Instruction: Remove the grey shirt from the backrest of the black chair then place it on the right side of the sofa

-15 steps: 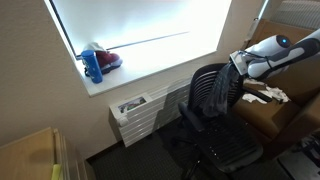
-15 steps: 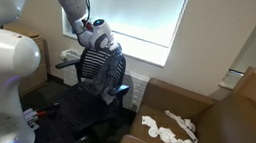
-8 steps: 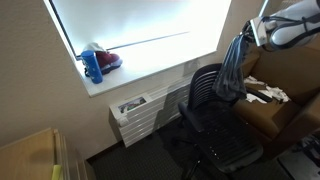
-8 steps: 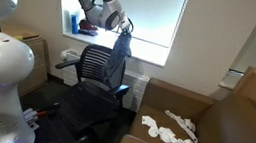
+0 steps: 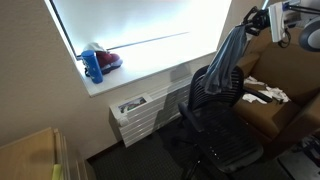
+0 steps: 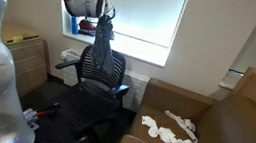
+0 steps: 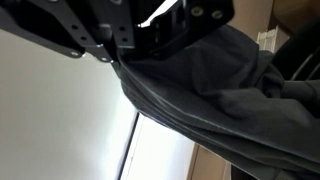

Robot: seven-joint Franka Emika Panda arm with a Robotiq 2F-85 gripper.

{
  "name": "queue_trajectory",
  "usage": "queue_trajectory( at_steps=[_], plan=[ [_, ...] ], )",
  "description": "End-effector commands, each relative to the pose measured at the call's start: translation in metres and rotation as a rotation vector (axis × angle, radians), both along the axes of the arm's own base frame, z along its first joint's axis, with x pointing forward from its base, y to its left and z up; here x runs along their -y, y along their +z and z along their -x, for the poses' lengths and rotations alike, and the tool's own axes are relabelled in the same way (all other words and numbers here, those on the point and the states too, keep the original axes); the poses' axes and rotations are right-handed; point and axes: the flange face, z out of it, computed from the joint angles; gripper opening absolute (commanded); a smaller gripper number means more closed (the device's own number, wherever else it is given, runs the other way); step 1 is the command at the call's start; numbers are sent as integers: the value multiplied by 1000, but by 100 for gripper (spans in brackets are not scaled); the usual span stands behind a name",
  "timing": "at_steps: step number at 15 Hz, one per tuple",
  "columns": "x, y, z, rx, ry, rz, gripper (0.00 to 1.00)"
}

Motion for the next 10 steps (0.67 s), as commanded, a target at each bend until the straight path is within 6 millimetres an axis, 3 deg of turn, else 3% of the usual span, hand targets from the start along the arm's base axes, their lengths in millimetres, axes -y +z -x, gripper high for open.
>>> queue_trajectory(
  at_steps=[1,2,3,4,6,8,9,10],
  plan=[
    [-1,-40,22,20,170,-47,1],
    [53,-16,2,-12,-42,-27,1],
    [64,-28,-5,-46,-62,-50,1],
    [25,-36,1,-40,28,-30,1],
    [43,-36,-7,-39,-2,-23,6],
    [33,-37,-3,-43,15,-22,6],
    [34,-18,-10,3,-5,-14,1],
    [51,9,-28,43,-73,-51,1]
  ],
)
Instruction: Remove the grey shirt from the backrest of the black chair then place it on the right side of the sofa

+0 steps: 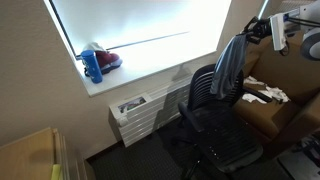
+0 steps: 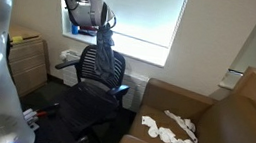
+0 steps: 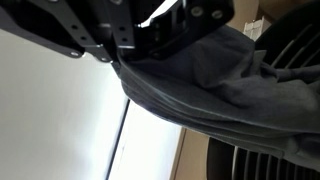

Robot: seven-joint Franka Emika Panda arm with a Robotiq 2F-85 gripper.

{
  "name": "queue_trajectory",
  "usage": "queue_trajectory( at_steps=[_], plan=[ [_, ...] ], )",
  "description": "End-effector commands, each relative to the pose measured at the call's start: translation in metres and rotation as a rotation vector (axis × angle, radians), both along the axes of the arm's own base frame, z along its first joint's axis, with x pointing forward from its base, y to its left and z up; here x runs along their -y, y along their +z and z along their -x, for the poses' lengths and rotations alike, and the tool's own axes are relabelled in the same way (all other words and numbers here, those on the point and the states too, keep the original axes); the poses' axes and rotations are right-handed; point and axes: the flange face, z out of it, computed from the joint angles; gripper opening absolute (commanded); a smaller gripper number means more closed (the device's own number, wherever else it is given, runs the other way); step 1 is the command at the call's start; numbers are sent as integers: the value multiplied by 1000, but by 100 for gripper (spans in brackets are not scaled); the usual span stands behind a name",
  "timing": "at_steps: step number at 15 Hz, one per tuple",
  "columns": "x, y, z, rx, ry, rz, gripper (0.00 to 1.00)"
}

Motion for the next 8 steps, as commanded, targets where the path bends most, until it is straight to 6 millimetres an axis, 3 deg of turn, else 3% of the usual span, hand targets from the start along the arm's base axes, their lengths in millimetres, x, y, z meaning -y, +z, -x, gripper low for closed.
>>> queue_trajectory(
  at_steps=[1,4,8],
  plan=[
    [47,48,-41,82,-147,-52,1],
    [123,85,-72,133,-310,-107,1],
    [252,118,-94,206,-542,-115,1]
  ],
)
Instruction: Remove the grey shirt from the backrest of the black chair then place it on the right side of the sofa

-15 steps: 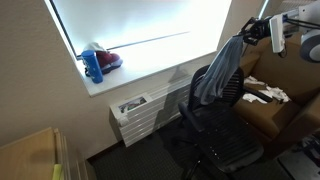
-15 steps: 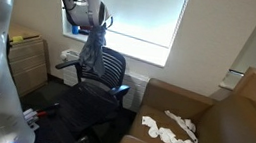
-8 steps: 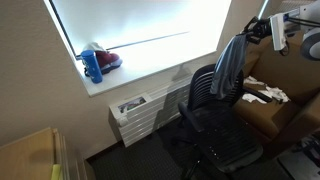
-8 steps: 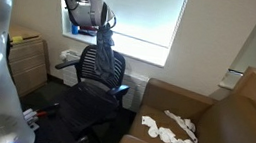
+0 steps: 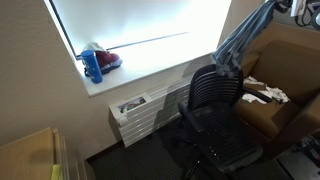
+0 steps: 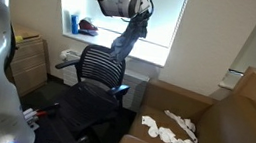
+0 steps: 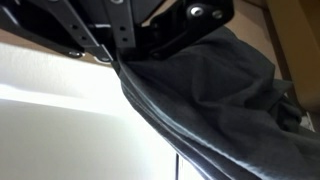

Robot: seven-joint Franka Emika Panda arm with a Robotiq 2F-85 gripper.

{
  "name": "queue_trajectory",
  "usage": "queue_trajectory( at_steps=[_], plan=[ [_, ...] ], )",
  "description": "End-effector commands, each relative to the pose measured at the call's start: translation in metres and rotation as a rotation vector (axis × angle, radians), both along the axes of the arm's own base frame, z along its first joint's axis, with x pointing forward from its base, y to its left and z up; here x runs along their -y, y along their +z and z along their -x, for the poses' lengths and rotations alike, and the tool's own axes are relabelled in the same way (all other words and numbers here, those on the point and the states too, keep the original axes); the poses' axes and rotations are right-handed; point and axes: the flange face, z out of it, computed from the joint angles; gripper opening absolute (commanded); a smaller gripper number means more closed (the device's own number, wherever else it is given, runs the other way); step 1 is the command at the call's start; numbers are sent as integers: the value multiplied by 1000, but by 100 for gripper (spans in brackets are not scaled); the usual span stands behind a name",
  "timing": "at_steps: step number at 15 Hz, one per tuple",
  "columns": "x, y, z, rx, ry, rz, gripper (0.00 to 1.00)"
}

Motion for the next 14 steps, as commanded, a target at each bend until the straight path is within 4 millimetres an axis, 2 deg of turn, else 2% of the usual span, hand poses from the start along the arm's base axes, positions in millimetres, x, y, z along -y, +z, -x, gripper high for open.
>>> queue_trajectory(
  at_steps=[1,4,5,6,7,8,9,10,11,12,14],
  plan=[
    [104,27,-4,44,-195,-16,1],
    [207,30,7,50,-387,-27,1],
    [169,24,-3,43,-310,-21,6],
    [196,25,1,44,-358,-20,6],
    [212,25,3,44,-384,-16,6],
    [218,24,5,43,-394,-15,6],
    [217,24,4,43,-392,-16,1],
    [225,32,2,61,-422,-13,1],
    [256,38,2,79,-512,-47,1],
    [279,34,-8,88,-556,-64,1],
    [336,27,-15,108,-667,-77,1]
  ],
)
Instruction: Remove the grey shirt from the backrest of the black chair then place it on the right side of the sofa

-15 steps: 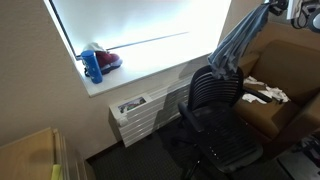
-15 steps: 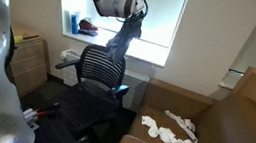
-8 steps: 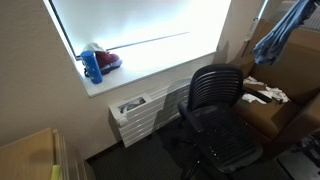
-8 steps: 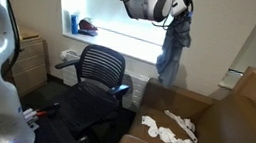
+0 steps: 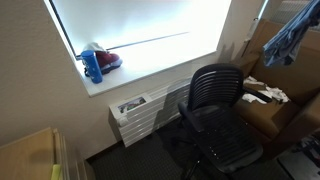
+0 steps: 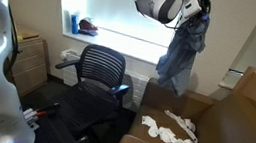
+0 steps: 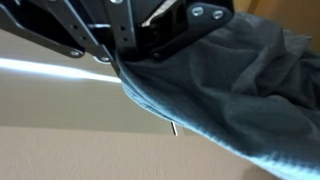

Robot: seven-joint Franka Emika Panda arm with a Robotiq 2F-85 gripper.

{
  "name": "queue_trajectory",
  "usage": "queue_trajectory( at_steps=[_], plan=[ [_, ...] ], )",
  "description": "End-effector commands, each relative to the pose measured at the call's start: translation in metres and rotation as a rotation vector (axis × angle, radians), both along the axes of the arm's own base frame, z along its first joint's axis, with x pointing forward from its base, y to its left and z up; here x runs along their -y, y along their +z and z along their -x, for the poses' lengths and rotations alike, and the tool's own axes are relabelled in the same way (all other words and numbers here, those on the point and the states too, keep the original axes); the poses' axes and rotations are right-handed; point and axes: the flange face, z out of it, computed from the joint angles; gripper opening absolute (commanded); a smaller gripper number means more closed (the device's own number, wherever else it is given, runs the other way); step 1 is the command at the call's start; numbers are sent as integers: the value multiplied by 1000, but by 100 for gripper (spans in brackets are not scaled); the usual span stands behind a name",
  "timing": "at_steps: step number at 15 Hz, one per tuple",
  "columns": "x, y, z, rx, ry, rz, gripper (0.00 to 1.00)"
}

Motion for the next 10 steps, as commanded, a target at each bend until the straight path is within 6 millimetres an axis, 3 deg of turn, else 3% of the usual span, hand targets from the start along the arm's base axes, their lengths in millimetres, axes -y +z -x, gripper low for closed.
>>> queue_trajectory(
  at_steps=[1,4,5,7,10],
  plan=[
    [85,-10,-23,50,-172,0,1],
    [129,-24,-35,71,-312,44,1],
    [138,-51,-31,22,-356,62,1],
    [120,-86,-36,-80,-377,47,1],
    [89,-128,-66,-269,-322,-86,1]
  ],
)
